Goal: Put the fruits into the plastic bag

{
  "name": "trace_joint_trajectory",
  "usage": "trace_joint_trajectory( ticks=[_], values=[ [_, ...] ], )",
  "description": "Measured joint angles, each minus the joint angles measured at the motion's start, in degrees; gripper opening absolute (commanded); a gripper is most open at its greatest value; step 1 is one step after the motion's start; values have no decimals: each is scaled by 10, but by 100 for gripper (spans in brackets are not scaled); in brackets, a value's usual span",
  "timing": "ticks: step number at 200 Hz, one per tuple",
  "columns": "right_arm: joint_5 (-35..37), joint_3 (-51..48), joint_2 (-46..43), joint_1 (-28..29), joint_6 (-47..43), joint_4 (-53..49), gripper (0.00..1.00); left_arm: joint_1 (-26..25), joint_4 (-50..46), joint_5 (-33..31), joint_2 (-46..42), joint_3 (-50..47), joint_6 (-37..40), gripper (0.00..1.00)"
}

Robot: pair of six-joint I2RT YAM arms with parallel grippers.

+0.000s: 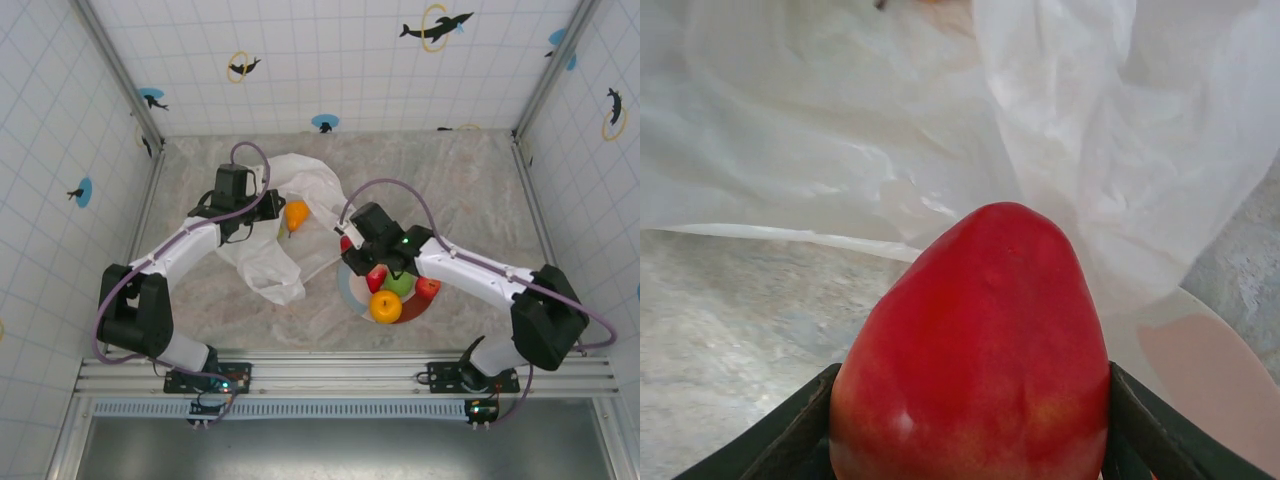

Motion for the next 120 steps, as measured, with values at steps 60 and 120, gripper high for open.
trace_joint_trajectory(
  ticks=[60, 120],
  values=[
    [-84, -5, 23, 17, 13, 115, 53, 0, 0, 0, 0, 0, -2, 0],
    [-61, 72, 192, 28, -3, 185, 51, 0, 0, 0, 0, 0, -3, 0]
  ],
)
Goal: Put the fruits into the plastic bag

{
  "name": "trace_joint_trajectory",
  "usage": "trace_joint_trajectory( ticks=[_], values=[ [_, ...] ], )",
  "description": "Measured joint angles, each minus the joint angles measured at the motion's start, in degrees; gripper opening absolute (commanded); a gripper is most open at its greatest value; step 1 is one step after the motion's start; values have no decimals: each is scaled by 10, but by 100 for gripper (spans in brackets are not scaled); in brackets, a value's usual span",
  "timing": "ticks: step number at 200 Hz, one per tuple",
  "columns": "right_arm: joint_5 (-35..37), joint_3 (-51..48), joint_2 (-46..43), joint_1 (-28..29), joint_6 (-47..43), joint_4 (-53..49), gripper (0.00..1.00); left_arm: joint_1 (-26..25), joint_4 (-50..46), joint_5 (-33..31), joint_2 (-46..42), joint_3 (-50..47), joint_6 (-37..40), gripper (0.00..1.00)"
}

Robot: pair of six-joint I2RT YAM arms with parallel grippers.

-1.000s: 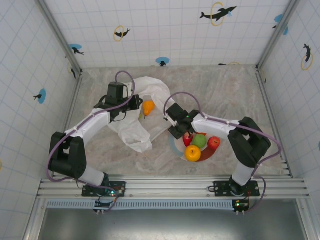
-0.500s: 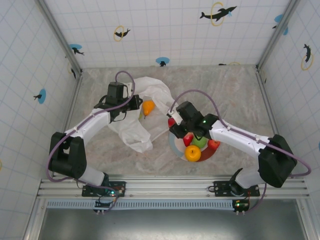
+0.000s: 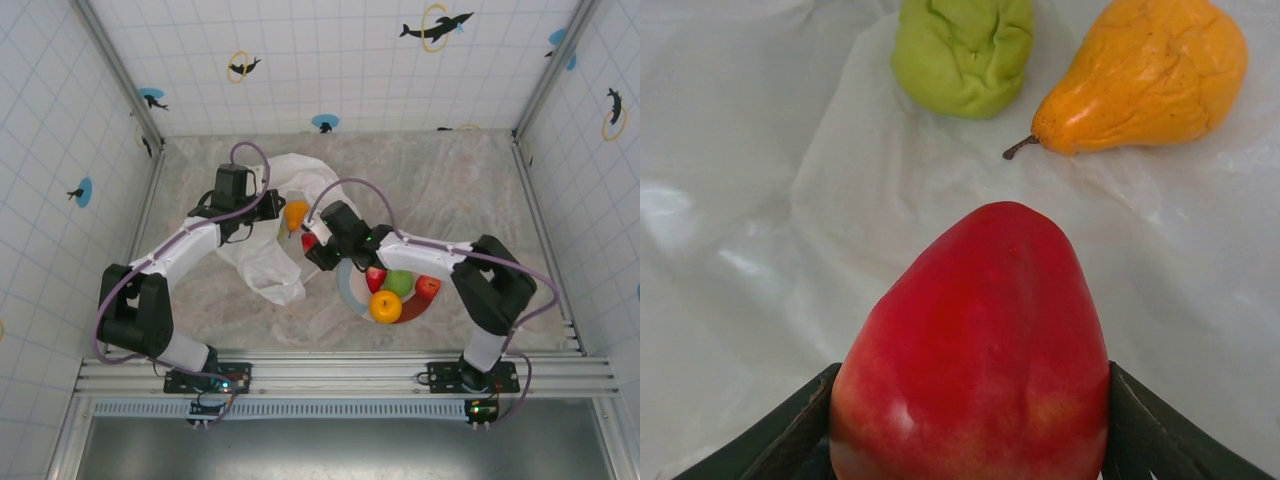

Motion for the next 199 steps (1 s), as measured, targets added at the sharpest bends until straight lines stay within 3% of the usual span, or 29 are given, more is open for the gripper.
trace_joint_trajectory(
  ticks=[85, 199],
  values=[
    [98, 82, 136, -2, 12, 72, 50, 0, 0, 0, 0, 0, -1, 0],
    [131, 124, 209, -12, 103, 211, 53, 0, 1, 5, 0, 0, -10, 0]
  ],
)
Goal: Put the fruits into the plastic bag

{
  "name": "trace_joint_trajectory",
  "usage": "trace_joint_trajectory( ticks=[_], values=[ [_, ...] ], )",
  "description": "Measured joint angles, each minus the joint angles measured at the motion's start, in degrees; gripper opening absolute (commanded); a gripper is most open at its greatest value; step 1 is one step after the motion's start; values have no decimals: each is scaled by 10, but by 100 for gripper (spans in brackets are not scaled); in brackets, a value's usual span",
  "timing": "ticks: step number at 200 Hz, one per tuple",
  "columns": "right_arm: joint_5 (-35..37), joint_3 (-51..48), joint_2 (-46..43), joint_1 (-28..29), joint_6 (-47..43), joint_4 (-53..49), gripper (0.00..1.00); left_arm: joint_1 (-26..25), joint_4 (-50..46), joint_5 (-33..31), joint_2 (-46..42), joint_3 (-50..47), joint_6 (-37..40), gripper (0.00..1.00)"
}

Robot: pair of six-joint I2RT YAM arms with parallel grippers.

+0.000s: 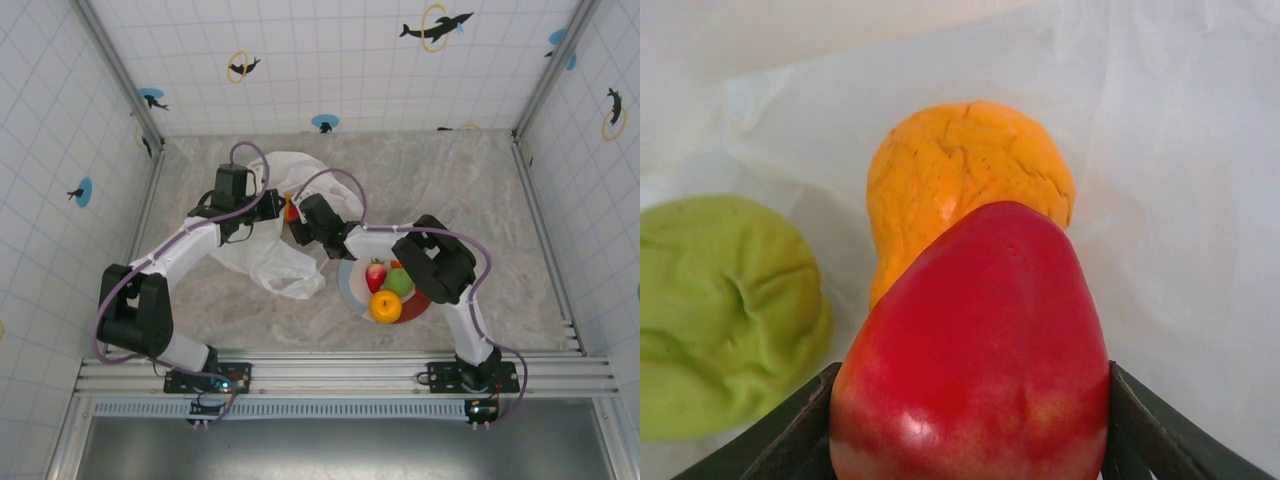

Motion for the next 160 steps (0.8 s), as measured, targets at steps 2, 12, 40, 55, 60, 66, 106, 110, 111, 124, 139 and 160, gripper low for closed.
trace_joint_trajectory(
  ticks=[2, 12, 40, 55, 60, 66, 106, 110, 111, 124, 139, 160],
  values=[
    [-2, 0, 1, 0, 3, 3, 54, 0, 0, 0, 0, 0, 0, 0],
    [-9, 2, 5, -1, 14, 14, 54, 0, 0, 0, 0, 0, 0, 0],
    [-33, 7, 15, -3, 41, 30, 59, 0, 0, 0, 0, 0, 0, 0],
    [-38, 7, 15, -5, 51, 30, 64, 0, 2, 0, 0, 0, 0, 0],
    [-38, 7, 15, -6, 53, 30, 66, 0, 2, 0, 0, 0, 0, 0],
    [-40, 7, 15, -7, 56, 31, 68, 0, 2, 0, 0, 0, 0, 0],
    [-48, -14, 3, -12, 59, 39, 79, 0, 2, 0, 0, 0, 0, 0],
    [-49, -20, 0, -12, 57, 40, 80, 0, 2, 0, 0, 0, 0, 0],
    [-49, -21, -1, -12, 57, 40, 80, 0, 2, 0, 0, 0, 0, 0],
    [-53, -38, -16, -12, 54, 39, 81, 0, 2, 0, 0, 0, 0, 0],
    [-60, -63, -43, -12, 47, 36, 81, 0, 2, 0, 0, 0, 0, 0],
    [-67, -97, -88, -11, 34, 29, 81, 0, 2, -1, 0, 0, 0, 0]
  ],
)
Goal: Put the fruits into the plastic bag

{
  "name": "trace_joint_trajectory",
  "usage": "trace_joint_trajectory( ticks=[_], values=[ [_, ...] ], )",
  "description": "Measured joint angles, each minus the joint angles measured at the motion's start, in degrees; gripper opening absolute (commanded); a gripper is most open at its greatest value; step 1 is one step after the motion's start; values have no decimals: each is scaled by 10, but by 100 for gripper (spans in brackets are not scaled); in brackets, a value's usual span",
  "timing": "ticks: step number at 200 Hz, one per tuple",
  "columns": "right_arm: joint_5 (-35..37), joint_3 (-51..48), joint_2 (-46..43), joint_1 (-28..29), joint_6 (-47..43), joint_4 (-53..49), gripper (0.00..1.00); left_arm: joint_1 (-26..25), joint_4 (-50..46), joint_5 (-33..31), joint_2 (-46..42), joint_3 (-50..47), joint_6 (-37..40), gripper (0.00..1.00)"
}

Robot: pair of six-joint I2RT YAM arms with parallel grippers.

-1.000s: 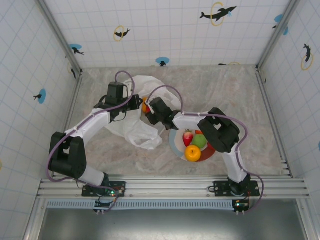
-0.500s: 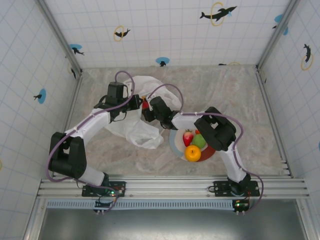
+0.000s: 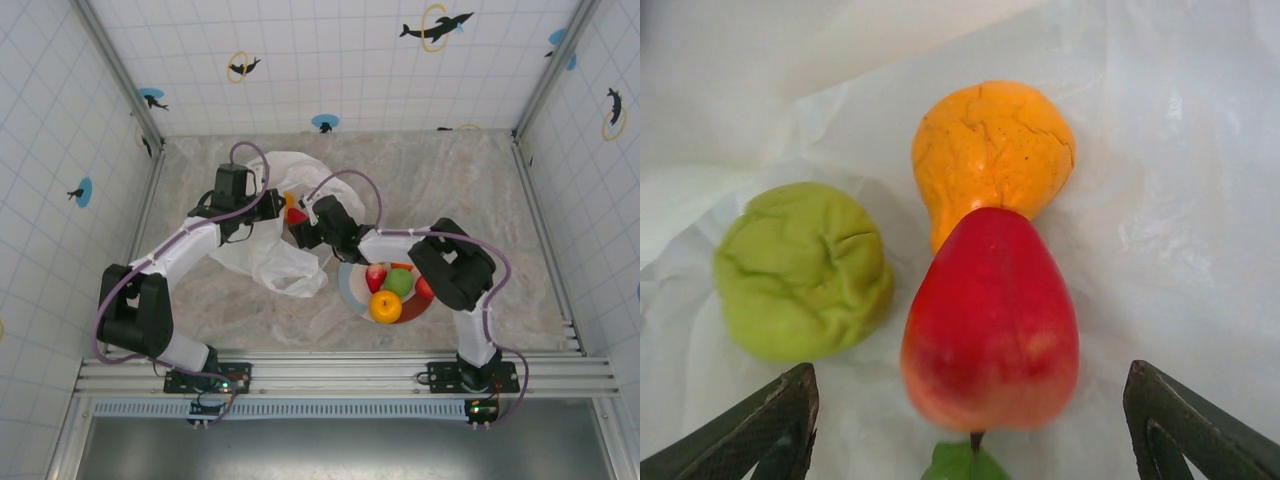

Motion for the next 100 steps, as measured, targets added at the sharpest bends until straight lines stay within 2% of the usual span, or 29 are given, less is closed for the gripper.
trace_joint_trajectory(
  ticks=[100],
  values=[
    [-32, -137, -216, -1, -51, -74, 82, 0, 0, -2, 0, 0, 0, 0]
  ],
)
